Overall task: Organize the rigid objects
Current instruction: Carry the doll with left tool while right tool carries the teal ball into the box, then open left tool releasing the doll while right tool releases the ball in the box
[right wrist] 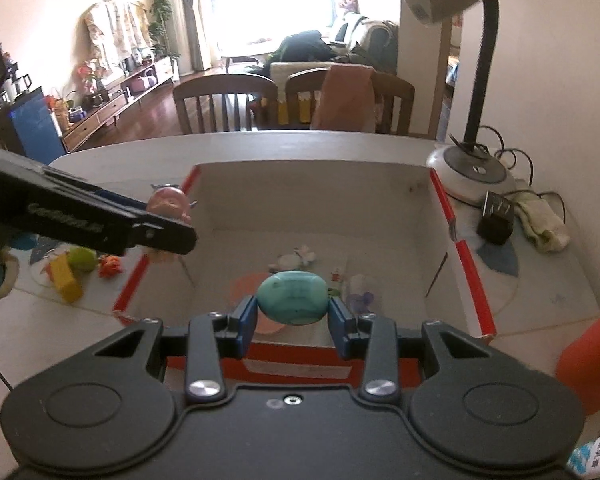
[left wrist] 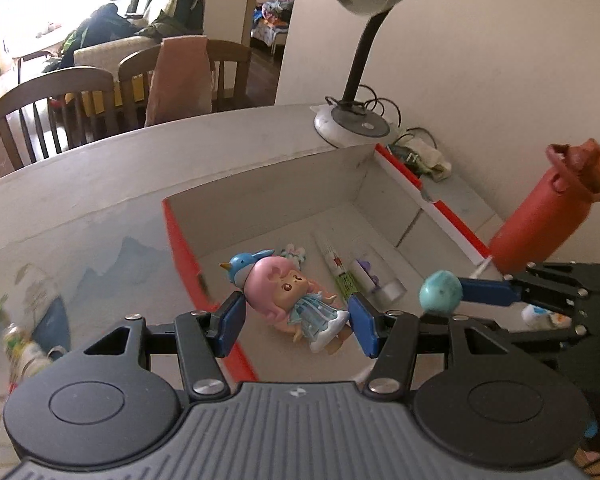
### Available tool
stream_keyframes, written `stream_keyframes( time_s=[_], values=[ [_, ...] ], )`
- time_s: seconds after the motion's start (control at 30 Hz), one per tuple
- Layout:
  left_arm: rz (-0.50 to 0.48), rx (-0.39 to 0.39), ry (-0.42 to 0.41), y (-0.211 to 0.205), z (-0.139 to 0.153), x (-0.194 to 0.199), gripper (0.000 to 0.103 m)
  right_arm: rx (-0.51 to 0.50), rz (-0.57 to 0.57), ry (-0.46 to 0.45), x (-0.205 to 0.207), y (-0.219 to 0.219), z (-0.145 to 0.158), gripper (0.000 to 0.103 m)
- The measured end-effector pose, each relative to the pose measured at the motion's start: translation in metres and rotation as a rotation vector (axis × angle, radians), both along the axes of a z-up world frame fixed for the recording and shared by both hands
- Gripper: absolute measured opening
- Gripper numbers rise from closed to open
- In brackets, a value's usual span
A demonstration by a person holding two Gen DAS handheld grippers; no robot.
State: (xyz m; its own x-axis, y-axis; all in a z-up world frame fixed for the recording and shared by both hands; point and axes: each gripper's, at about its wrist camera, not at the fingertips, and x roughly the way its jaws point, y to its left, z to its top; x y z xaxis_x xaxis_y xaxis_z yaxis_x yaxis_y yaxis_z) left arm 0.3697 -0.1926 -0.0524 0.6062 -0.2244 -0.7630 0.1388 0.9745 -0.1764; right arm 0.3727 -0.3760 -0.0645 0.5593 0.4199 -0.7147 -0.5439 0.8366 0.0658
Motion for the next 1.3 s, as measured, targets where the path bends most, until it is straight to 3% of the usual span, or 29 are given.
stream_keyframes(
  time_s=[0.3, 0.57, 1.07, 1.3],
  values=[
    [-0.022, 0.026, 0.063, -0.025, -0.031, 0.07, 0.056, 0.004, 0.019, 0.079, 0.035, -0.002, -0.022, 0.037],
    [-0.014, 0.064, 0.131, -0.033, -0.062, 0.113, 0.056, -0.064, 0.038, 0.126, 0.053, 0.011, -0.045, 0.037],
    [-0.015, 0.077, 0.225, -0.042, -0.096, 0.136, 0.056, -0.134, 0.062, 0.202, 0.059, 0.024, -0.069, 0.037],
    [-0.006, 0.082, 0.235, -0.043, -0.098, 0.14, 0.056, -0.13, 0.05, 0.223, 0.066, 0.024, -0.073, 0.038]
  ],
)
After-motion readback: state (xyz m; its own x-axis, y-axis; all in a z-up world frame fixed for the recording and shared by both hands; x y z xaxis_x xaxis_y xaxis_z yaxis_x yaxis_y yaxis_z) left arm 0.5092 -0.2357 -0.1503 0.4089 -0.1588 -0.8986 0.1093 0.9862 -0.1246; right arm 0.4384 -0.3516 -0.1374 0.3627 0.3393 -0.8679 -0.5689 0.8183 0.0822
